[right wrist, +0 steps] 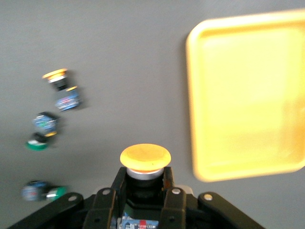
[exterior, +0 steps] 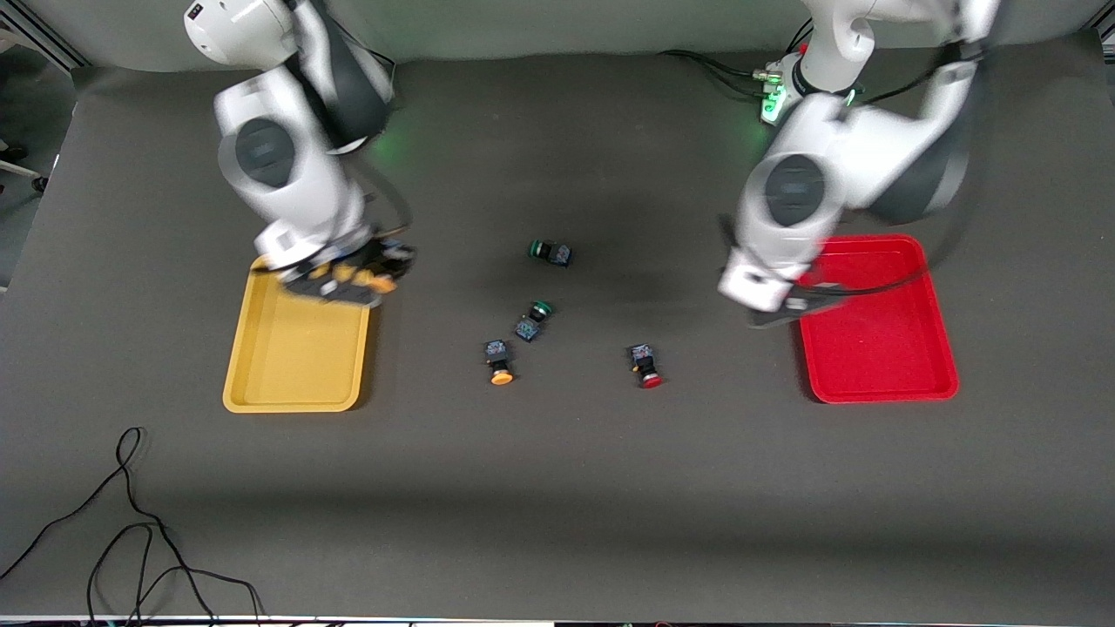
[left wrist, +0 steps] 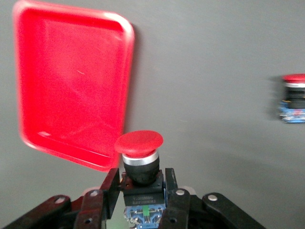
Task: Place red and yellow buttons in trays
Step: 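Carry the red button into the red tray while the right gripper carries yellow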
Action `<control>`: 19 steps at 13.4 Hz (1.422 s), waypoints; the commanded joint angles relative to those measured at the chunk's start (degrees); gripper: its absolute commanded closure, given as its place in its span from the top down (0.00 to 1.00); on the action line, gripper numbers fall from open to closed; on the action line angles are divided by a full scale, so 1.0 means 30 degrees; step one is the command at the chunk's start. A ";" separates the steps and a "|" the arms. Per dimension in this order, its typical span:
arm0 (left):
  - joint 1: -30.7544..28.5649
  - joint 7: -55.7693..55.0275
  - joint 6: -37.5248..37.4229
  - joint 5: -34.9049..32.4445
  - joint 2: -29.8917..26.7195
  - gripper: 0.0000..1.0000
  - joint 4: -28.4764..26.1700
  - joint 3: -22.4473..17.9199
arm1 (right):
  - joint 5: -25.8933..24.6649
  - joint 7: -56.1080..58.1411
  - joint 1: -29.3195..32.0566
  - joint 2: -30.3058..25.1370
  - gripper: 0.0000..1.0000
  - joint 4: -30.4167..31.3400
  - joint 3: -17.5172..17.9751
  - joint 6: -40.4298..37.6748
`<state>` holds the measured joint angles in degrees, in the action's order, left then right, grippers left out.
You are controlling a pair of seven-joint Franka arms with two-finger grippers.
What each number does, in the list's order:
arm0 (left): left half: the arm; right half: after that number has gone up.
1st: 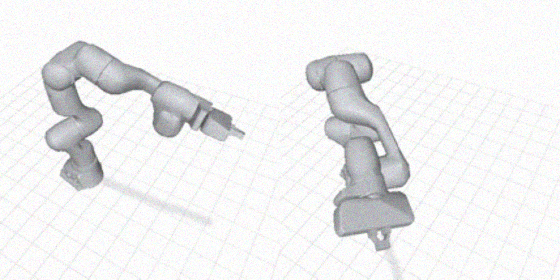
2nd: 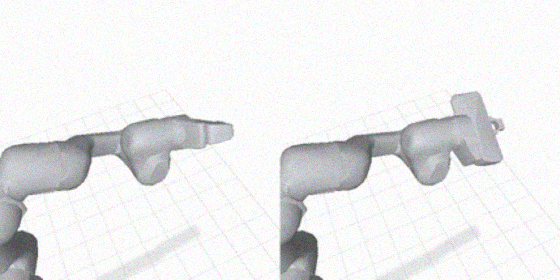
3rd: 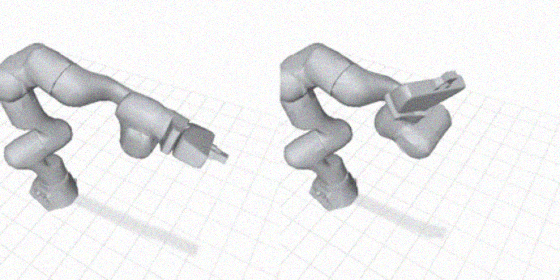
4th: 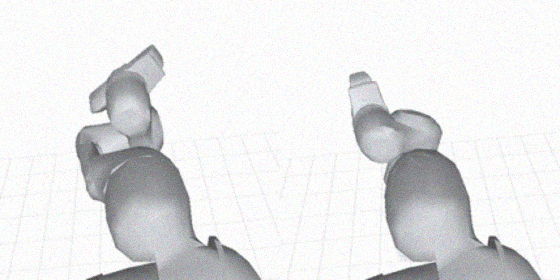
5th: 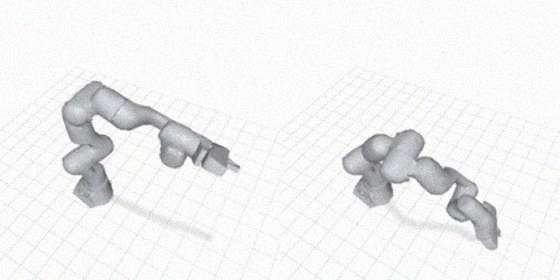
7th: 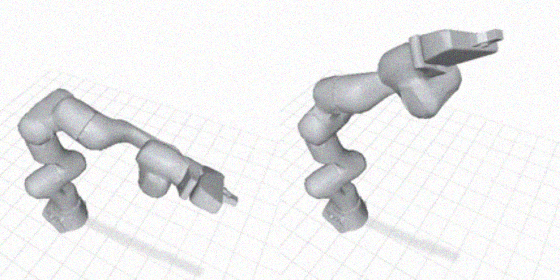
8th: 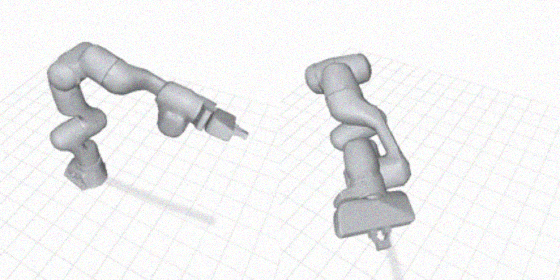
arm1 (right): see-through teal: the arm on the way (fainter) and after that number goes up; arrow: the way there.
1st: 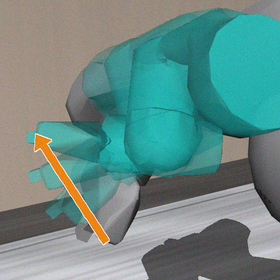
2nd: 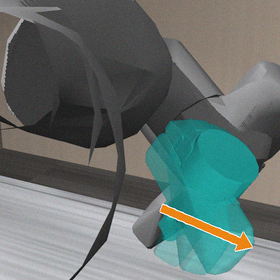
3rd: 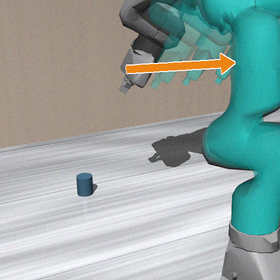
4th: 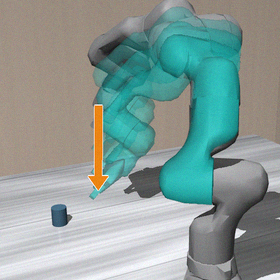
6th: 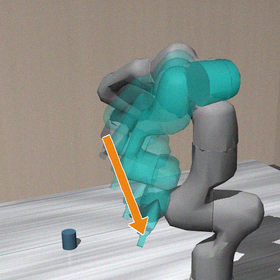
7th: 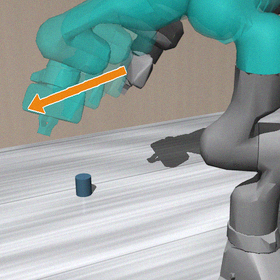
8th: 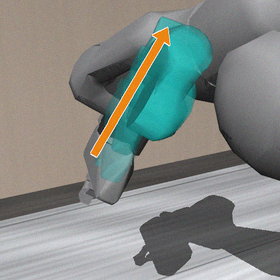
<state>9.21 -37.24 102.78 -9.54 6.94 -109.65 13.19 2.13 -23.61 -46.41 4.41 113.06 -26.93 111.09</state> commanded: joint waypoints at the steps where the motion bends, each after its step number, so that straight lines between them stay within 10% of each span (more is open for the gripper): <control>1: -0.2183 0.3324 0.0540 0.0278 -0.1753 0.00 -0.2903 0.0233 | 0.0052 0.5713 -0.0173 -0.0094 0.20 0.0075 -0.3168 -0.0264; 5: -0.3739 0.5840 0.5922 0.0599 -0.3250 0.00 -0.8497 -0.0730 | 0.0111 1.1284 -0.0173 -0.0240 0.20 0.2468 -0.6718 0.2096; 9: -0.4213 0.6496 1.1455 0.1071 -0.3016 0.00 -1.2686 -0.0851 | 0.2593 1.4950 0.0351 0.1860 0.20 0.5669 -0.7399 0.7609; 14: -0.4213 0.6555 1.5571 0.1042 -0.2050 0.00 -1.5244 -0.0880 | 1.0616 2.1601 0.0618 0.7371 0.20 0.5146 -0.7341 0.8965; 15: -0.4184 0.6555 1.5457 0.1070 -0.2049 0.21 -1.5189 -0.0880 | 1.1121 2.1988 0.0618 0.7812 0.20 0.5057 -0.7340 0.8965; 16: -0.4183 0.6584 1.5398 0.1042 -0.2078 0.99 -1.5072 -0.0880 | 1.1156 2.1963 0.0618 0.7962 0.31 0.4766 -0.7311 0.8878; 17: -0.4241 0.6555 1.5194 0.1070 -0.2224 1.00 -1.4723 -0.0851 | 1.1156 2.1875 0.0618 0.8079 0.55 0.4589 -0.7311 0.8790; 18: -0.4242 0.6497 1.4177 0.1071 -0.2370 1.00 -1.3907 -0.0851 | 1.1156 2.1759 0.0647 0.8197 1.00 0.4385 -0.7311 0.8702; 19: -0.4155 0.6496 1.2195 0.1071 -0.2343 1.00 -1.2217 -0.0822 | 1.1156 2.1728 0.0705 0.8198 1.00 0.4267 -0.7311 0.8528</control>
<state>-3.52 -18.86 147.20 -7.26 1.37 -152.47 10.44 33.81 40.19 -44.59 28.69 127.63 -48.65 138.11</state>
